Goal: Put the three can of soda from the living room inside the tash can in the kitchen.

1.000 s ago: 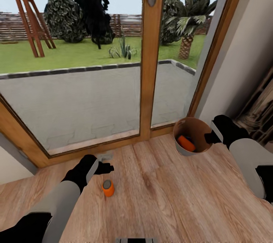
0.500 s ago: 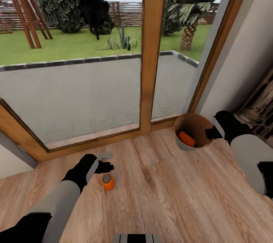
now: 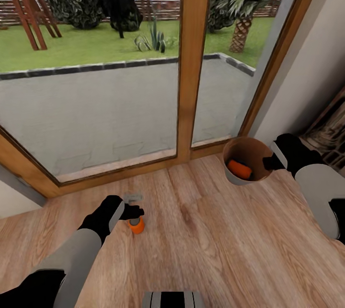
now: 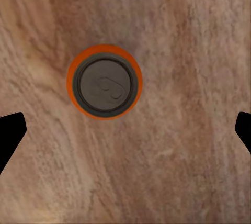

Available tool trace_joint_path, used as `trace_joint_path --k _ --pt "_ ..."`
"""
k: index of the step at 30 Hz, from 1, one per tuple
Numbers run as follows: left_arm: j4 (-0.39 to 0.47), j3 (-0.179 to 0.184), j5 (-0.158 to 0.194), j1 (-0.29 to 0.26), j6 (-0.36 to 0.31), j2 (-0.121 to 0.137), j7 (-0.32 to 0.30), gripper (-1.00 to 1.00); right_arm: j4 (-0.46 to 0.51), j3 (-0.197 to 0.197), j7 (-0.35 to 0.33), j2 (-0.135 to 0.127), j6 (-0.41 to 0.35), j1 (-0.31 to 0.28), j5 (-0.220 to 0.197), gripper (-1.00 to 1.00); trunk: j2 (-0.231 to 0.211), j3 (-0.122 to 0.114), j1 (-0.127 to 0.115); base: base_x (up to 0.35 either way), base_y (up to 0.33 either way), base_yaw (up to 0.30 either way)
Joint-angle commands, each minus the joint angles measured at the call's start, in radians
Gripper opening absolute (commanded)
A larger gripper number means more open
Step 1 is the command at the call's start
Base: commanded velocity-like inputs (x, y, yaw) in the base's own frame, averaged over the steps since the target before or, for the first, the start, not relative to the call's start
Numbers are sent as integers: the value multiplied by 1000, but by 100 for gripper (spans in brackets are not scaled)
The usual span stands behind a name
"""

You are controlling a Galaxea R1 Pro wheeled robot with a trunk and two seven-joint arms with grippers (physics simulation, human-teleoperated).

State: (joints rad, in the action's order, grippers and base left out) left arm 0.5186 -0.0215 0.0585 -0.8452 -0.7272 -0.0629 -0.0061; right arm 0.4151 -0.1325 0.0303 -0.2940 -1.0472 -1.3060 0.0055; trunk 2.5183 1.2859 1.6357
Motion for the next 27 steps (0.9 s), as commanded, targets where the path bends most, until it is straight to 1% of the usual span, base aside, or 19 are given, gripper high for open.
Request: trace_joint_path --k 1,7,15,23,27 --pt "0 0 0 0 0 0 0 100 1 1 0 0 0 -1 5 -100 0 0 0 0 0 0" --pt "-2 -1 1 0 -2 0 -1 100 1 -1 0 0 0 0 17 -100 0 0 0 22 11 0" --pt "-1 0 1 0 -2 0 -3 100 1 -1 0 0 0 1 19 -100 0 0 0 201 109 0" --pt "0 0 1 0 -1 0 -2 100 0 -1 0 0 0 2 19 -100 0 0 0 29 16 0" --pt "0 0 0 0 -1 0 0 100 -1 -1 0 0 0 3 19 -100 1 15 2 2 1 0"
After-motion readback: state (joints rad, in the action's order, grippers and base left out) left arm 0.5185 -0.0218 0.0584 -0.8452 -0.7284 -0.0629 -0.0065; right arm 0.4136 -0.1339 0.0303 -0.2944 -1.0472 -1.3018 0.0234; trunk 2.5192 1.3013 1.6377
